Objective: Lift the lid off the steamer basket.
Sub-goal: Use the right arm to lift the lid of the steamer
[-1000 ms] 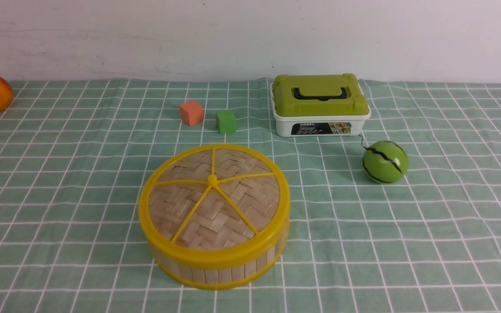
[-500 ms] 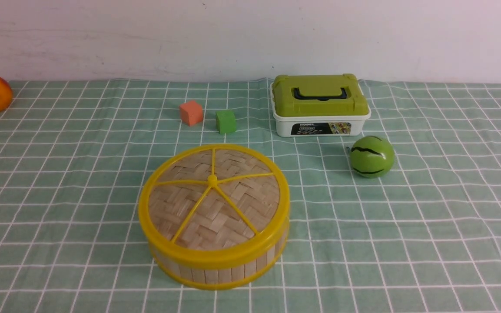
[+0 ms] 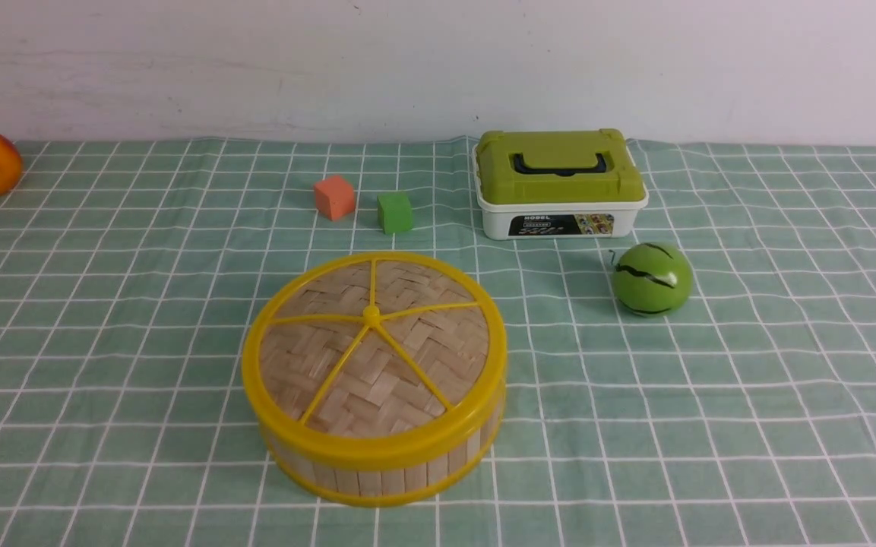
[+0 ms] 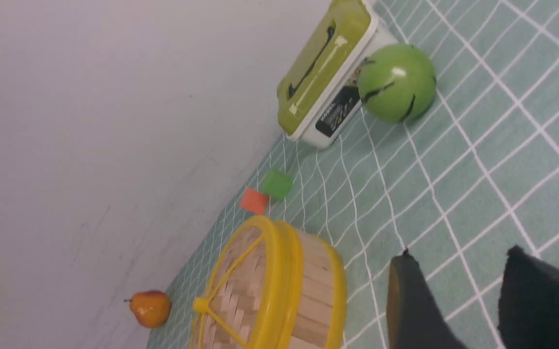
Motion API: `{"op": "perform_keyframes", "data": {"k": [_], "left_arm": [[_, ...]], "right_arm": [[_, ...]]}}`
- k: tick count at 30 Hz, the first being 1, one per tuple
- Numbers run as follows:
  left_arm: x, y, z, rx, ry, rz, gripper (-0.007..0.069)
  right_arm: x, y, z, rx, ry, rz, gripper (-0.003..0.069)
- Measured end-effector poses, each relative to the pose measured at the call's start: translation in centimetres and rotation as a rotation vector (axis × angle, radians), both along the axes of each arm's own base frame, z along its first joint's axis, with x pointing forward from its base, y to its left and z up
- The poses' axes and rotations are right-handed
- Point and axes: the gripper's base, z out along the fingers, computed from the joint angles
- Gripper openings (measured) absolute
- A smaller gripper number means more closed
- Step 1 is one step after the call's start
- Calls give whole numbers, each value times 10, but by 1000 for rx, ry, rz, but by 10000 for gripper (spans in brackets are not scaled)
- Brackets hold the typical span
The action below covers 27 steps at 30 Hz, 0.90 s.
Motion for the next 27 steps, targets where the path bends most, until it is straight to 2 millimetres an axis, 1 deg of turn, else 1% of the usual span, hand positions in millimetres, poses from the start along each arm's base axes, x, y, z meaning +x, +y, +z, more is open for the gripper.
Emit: {"op": "perform_keyframes", "data": {"k": [4,5,6,7,8,9,10,12,14,15,16,18,20,21,22,24,26,27], "left_arm": [[0,0,0,0,0,0,239],[0,0,0,0,0,0,239],[0,0,0,0,0,0,239],[0,0,0,0,0,0,239],[0,0,0,0,0,0,239],[0,0,0,0,0,0,239],[0,0,0,0,0,0,239],[0,0,0,0,0,0,239],[0,0,0,0,0,0,239],[0,0,0,0,0,0,239],[0,0,0,0,0,0,239],[0,0,0,0,0,0,239],[0,0,0,0,0,0,239],[0,0,0,0,0,0,239],[0,0,0,0,0,0,239],[0,0,0,0,0,0,239],[0,0,0,0,0,0,239],[0,0,0,0,0,0,239]], "right_arm": [[0,-2,1,-51,-26,-18,241],[0,-2,2,-128,-40,-10,239],[-1,-1,7,-193,-60,4,230],[-1,-1,10,-221,-70,9,224],[-2,0,24,-339,-107,29,195],[-3,2,40,-415,-134,44,156],[-3,2,43,-429,-136,48,149],[5,4,81,-629,-121,118,40],[17,7,111,-750,-71,203,-6],[16,8,115,-752,-80,207,-8],[23,9,129,-803,-43,258,-16],[48,10,153,-887,81,395,-20],[67,11,164,-936,164,494,-20],[80,11,170,-949,205,550,-19],[85,12,173,-961,224,590,-18],[110,18,177,-975,268,694,-12],[119,23,179,-983,271,737,-9],[131,32,181,-1003,268,805,-7]]}}
